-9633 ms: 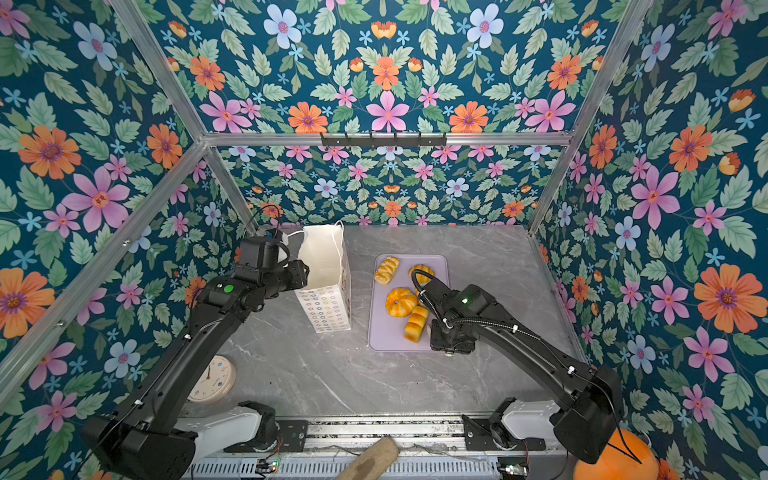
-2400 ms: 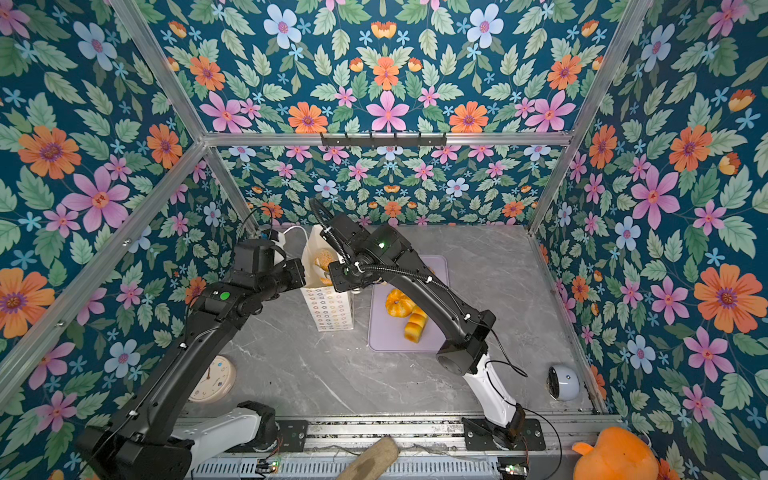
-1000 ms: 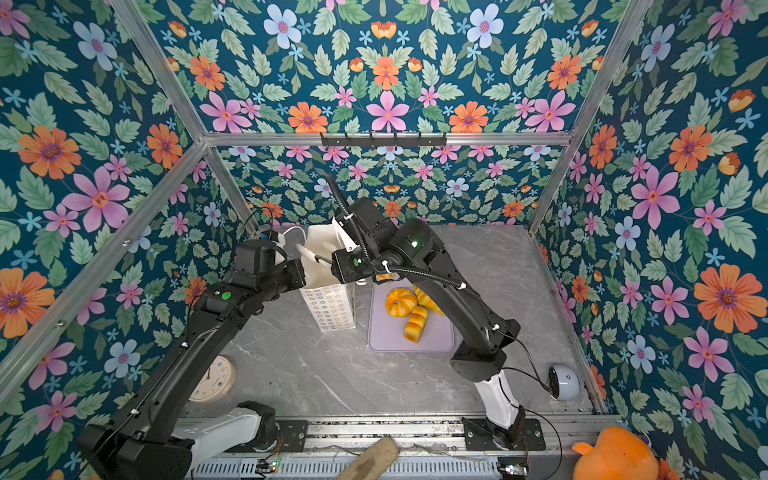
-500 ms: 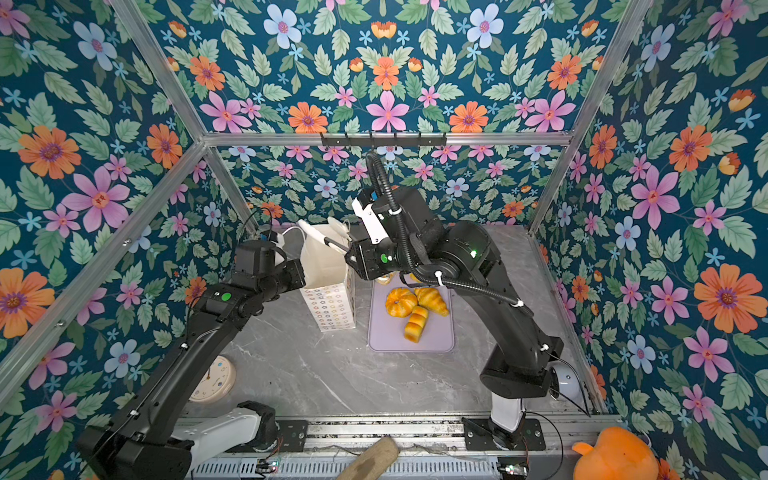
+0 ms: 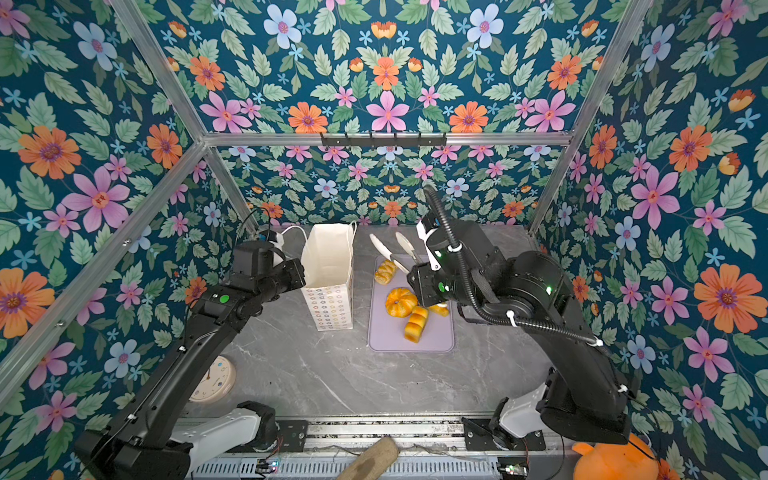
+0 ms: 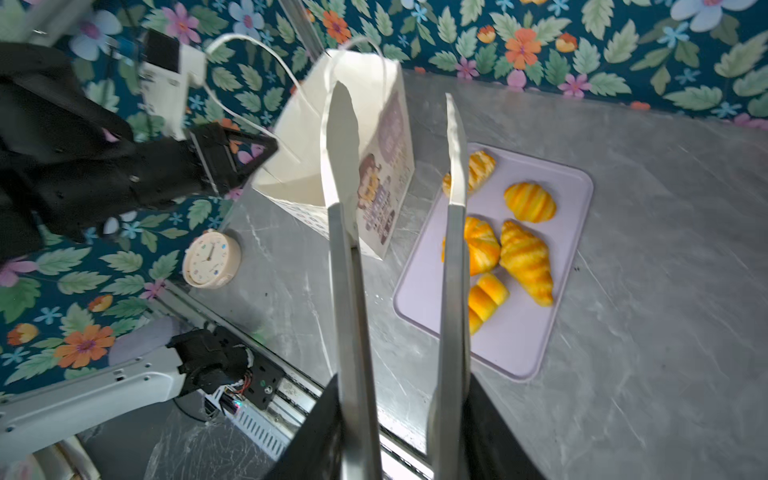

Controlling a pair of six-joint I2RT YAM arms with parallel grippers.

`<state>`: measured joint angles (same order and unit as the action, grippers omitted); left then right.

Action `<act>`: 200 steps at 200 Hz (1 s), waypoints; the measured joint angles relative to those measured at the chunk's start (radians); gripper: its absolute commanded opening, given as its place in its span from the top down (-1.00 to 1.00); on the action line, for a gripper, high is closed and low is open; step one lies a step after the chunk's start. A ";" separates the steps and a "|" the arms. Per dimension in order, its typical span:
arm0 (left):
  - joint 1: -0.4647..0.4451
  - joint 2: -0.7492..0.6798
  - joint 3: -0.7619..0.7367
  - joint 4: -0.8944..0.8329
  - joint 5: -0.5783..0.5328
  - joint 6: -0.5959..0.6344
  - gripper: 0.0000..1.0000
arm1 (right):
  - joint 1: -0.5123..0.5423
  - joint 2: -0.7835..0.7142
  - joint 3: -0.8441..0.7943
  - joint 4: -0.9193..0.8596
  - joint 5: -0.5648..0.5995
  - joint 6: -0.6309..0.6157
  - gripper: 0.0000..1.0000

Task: Place the fake bread into the paper bag
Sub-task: 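Move the tongs over the yellow segmented bun on the tray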

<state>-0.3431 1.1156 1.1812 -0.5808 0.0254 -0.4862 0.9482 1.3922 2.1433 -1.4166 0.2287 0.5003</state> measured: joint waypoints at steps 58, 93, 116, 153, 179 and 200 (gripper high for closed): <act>0.000 -0.011 -0.031 0.027 -0.001 0.005 1.00 | 0.000 -0.117 -0.329 -0.026 0.005 0.145 0.14; 0.000 -0.014 -0.044 0.044 0.001 0.019 1.00 | 0.000 -0.168 -0.533 0.039 -0.059 0.269 0.13; 0.000 -0.021 -0.048 0.048 0.003 0.023 1.00 | 0.000 -0.174 -0.620 0.078 -0.076 0.360 0.13; 0.000 -0.034 -0.052 0.048 0.003 0.027 1.00 | 0.000 -0.117 -0.679 0.122 -0.149 0.453 0.13; 0.000 -0.039 -0.056 0.048 0.003 0.033 1.00 | 0.000 -0.098 -0.711 0.130 -0.182 0.481 0.13; 0.000 -0.045 -0.059 0.048 0.003 0.041 1.00 | 0.000 -0.071 -0.710 0.129 -0.195 0.491 0.11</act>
<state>-0.3431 1.0710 1.1225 -0.5323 0.0280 -0.4454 0.9482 1.3212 1.4338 -1.2873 0.0334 0.9909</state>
